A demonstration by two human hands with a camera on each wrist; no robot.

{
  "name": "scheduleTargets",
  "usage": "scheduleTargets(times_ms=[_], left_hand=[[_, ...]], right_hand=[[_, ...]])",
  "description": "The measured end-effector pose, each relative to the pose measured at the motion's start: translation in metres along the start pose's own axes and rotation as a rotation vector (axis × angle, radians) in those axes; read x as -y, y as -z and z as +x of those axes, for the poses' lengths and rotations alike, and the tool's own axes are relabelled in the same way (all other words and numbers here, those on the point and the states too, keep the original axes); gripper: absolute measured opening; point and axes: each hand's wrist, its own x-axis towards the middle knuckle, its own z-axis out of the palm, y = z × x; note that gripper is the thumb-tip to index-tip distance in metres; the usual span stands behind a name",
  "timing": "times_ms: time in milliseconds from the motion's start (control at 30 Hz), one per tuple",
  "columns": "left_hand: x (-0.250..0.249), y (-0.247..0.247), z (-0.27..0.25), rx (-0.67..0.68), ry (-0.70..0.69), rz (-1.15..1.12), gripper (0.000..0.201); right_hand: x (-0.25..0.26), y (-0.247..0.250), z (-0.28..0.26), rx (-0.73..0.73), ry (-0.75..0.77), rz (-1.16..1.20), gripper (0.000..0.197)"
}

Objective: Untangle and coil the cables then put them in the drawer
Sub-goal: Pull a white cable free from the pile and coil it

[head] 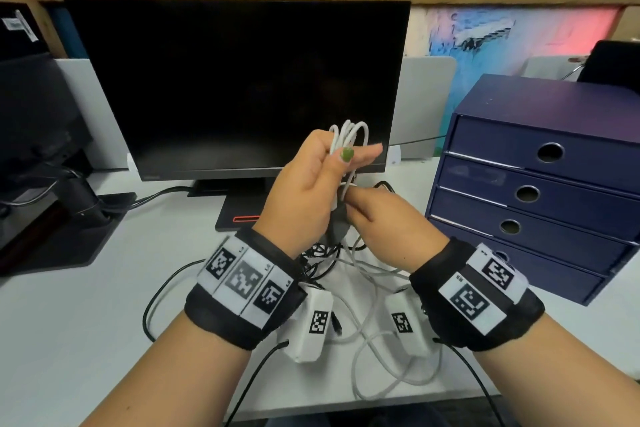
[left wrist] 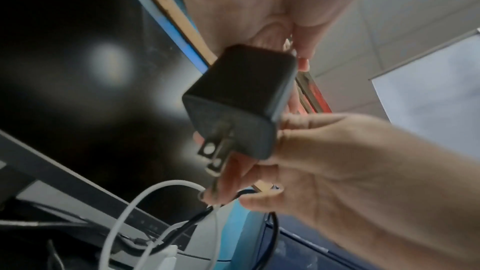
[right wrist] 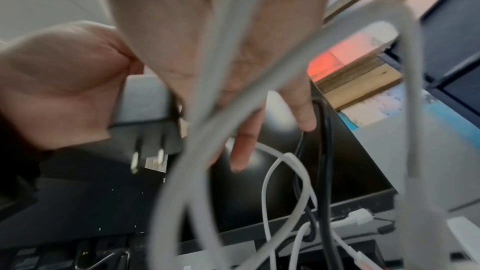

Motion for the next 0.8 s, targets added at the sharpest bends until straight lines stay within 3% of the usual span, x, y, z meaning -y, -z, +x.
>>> scheduleTargets(times_ms=[233, 400, 467, 567, 667, 800], left_hand=[[0.013, 0.011, 0.002, 0.049, -0.107, 0.681, 0.021], [0.02, 0.016, -0.001, 0.071, -0.184, 0.99, 0.023], [0.021, 0.017, -0.002, 0.073, -0.139, 0.985, 0.022], [0.021, 0.021, -0.002, 0.04, 0.008, 0.764, 0.021], [0.012, 0.024, -0.003, 0.031, 0.081, 0.531, 0.023], [0.005, 0.023, -0.003, 0.044, 0.111, 0.38, 0.029]], right_hand=[[0.005, 0.009, -0.008, 0.007, 0.038, -0.101, 0.018], [-0.005, 0.021, -0.009, -0.08, -0.014, -0.047, 0.035], [-0.013, 0.025, -0.009, -0.057, -0.051, 0.067, 0.048], [-0.029, 0.024, -0.009, -0.002, -0.103, 0.057, 0.06], [-0.041, 0.018, -0.008, -0.061, -0.147, 0.149, 0.046], [-0.039, 0.017, -0.006, -0.188, -0.142, 0.215, 0.022]])
